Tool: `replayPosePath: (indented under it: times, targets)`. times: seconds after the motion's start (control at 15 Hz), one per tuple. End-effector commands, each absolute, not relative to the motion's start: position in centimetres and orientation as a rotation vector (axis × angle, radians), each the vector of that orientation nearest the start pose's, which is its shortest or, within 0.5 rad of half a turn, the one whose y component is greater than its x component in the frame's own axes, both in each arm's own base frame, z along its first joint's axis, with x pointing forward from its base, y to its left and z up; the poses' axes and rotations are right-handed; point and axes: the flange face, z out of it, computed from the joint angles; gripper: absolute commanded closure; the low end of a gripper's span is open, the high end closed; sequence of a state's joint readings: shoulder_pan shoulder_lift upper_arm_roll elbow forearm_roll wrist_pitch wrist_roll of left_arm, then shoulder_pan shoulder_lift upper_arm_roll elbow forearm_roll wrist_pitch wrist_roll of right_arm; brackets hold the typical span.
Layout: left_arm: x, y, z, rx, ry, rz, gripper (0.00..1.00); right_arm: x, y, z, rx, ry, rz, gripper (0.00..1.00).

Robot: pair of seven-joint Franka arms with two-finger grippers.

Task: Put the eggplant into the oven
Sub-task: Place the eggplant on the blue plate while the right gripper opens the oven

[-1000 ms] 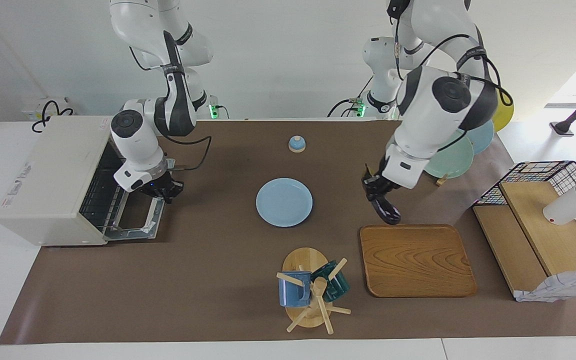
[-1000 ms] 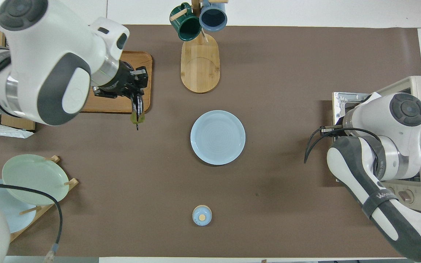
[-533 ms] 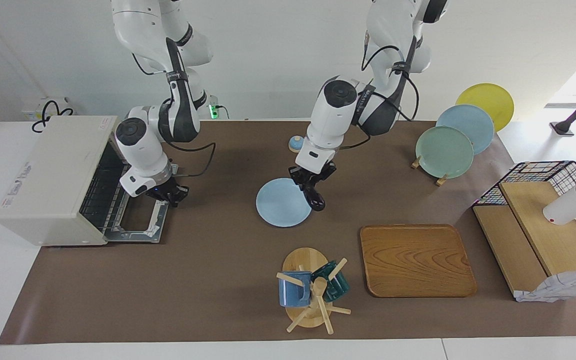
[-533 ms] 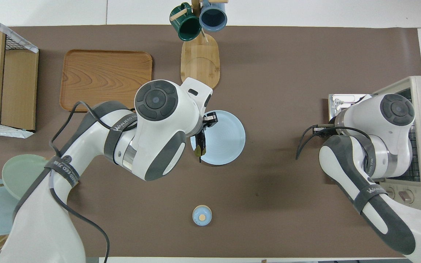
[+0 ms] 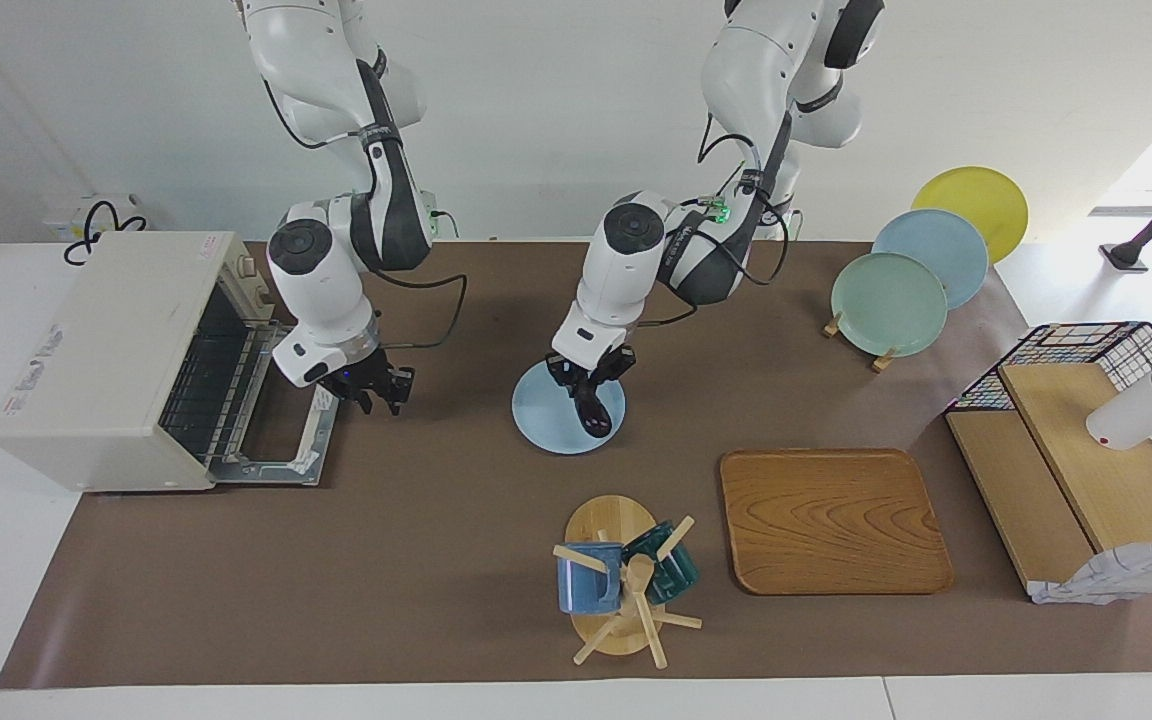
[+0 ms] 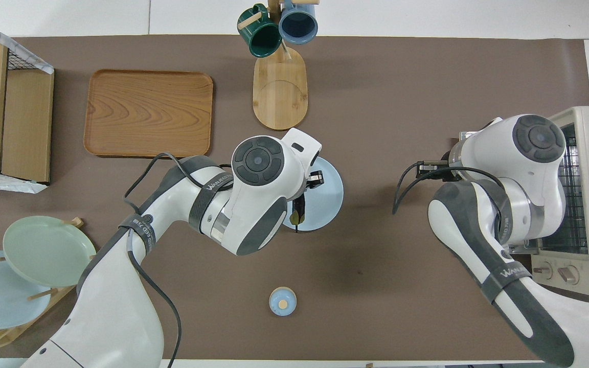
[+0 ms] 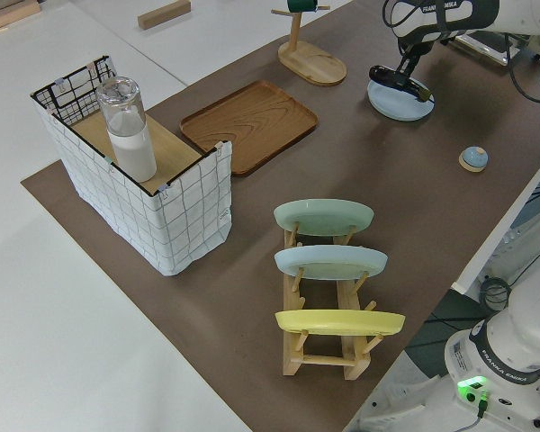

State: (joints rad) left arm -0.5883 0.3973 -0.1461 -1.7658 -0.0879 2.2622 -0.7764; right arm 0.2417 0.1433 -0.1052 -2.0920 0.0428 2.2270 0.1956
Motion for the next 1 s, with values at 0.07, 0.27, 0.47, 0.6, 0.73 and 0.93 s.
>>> replayPosePath:
  times: [0.07, 0.27, 0.47, 0.6, 0.73, 0.93]
  targets:
    - [49.6, -43.4, 35.2, -3.310, -0.106, -0.007, 1.00, 56.9, 8.2, 37.6, -3.102, 0.114, 0.051, 0.38]
    - [50.1, -43.1, 35.5, -3.315, -0.117, -0.020, 0.00, 56.7, 8.8, 37.6, -3.103, 0.064, 0.053, 0.28]
    - [50.9, -41.9, 36.5, -3.312, -0.148, -0.025, 0.00, 56.6, 9.4, 37.6, -3.101, 0.013, 0.060, 0.25]
    - [52.2, -39.4, 38.8, -3.302, -0.175, -0.022, 0.00, 56.5, 11.7, 38.0, -3.093, -0.062, 0.043, 0.08]
    - [54.3, -35.2, 41.5, -3.286, -0.158, -0.005, 0.00, 56.7, 13.8, 38.8, -3.084, -0.104, 0.016, 0.00]
    - [58.2, -27.4, 46.4, -3.269, -0.144, 0.034, 0.00, 56.3, 23.0, 40.9, -3.073, -0.086, -0.038, 0.00]
